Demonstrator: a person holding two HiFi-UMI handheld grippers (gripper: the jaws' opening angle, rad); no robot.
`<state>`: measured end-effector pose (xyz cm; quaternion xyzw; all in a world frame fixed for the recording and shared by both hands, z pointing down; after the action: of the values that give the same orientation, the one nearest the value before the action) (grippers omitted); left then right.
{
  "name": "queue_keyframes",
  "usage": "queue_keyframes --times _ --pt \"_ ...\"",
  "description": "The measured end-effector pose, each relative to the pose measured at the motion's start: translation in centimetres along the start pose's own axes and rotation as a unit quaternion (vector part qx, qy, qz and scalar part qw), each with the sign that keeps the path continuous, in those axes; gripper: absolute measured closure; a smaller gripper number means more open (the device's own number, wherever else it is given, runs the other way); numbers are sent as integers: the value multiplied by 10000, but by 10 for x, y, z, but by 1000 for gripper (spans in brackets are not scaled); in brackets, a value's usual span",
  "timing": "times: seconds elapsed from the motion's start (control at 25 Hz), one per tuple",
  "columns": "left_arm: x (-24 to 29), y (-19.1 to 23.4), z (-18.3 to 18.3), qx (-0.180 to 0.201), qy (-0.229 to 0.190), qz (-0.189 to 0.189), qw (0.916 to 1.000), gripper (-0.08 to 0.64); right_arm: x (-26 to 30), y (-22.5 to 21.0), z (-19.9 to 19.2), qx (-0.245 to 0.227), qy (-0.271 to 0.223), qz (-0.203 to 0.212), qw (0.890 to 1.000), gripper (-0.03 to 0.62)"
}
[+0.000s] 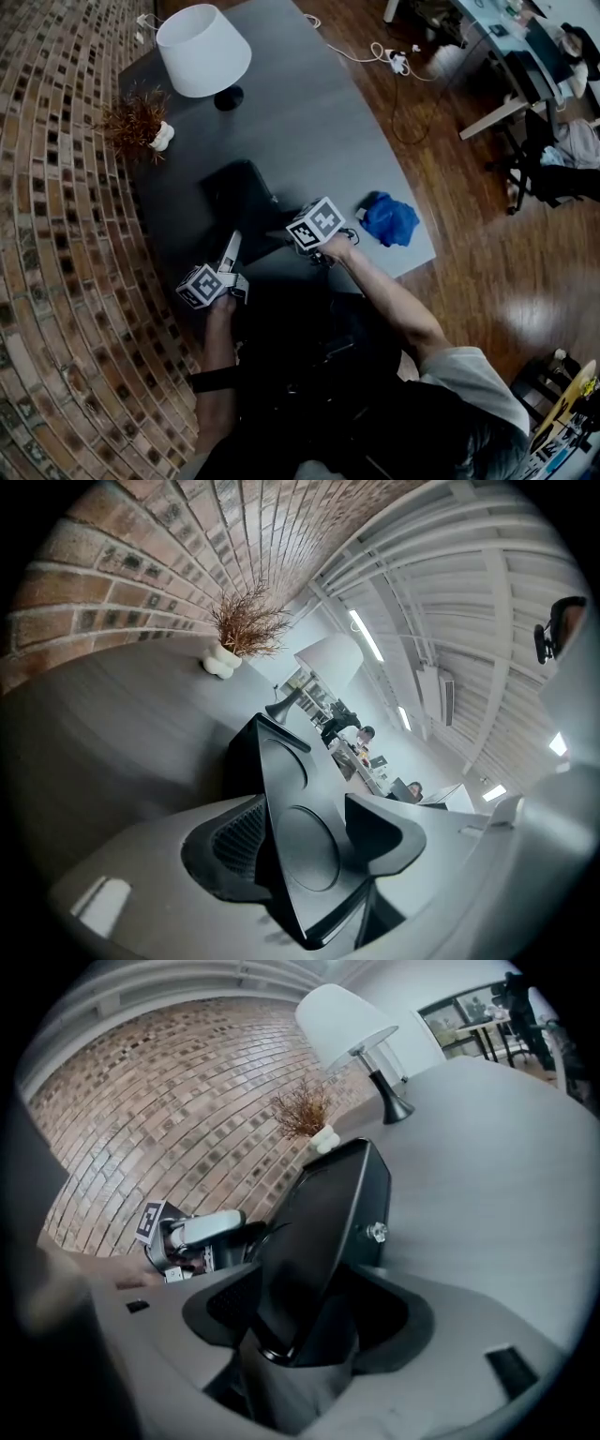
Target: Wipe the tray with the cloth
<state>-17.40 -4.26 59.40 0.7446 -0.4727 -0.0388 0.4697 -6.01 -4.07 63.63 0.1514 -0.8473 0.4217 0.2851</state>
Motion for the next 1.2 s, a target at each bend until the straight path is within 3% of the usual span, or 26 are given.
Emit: queue_keyframes --times 0.2,0.28,0.4,0.48,0.56,0.68,0.8,0.96,1.04,1.08,1.2 --pt "-6 2 -3 0 22 23 10000 310 -1 0 -4 29 -23 174 9998 305" --pt "-18 2 -7 -197 -69 86 9997 310 -9 -6 -4 -91 -71 58 9999 305" --pt "-50 -12 -22 -741 -202 127 9970 310 -38 -31 26 -213 -547 -334 9977 305" --pt "-68 -21 -57 -1455 183 -15 9892 310 -53 -47 58 -453 -745 -514 9949 305" --pt "-74 -27 -89 -1689 805 -258 9820 308 -56 -55 89 -910 -700 -608 9915 305" --pt "-63 -30 -106 -1095 1464 -722 9805 310 -40 -60 129 -1764 -312 -739 9811 303" --pt "-43 -47 -120 -1062 1814 -1030 9722 308 -11 -55 158 -2770 384 -989 9550 266" --pt "-23 -41 -107 -1298 1413 -912 9772 308 35 -41 176 -3893 1241 -1131 9057 264" --pt "-20 -38 -103 -1414 1266 -856 9781 314 53 -49 175 -4083 1633 -1116 8912 264" --pt "-20 -38 -103 -1461 1216 -860 9780 314 60 -53 173 -4050 1811 -1018 8904 271" --pt "-19 -36 -103 -1591 1072 -870 9776 314 69 -56 161 -3672 2153 -462 9037 311"
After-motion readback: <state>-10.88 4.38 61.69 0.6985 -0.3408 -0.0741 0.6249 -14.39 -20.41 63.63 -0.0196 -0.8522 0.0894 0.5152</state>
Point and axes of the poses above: the fingertips, and each gripper's own axes: x forward along the fingers, y to its left, z out of its top, the point moved 1 cm from there along -x, backward along the fingers, and after that the axes turned 3 degrees about y, right-handed, at the moved point
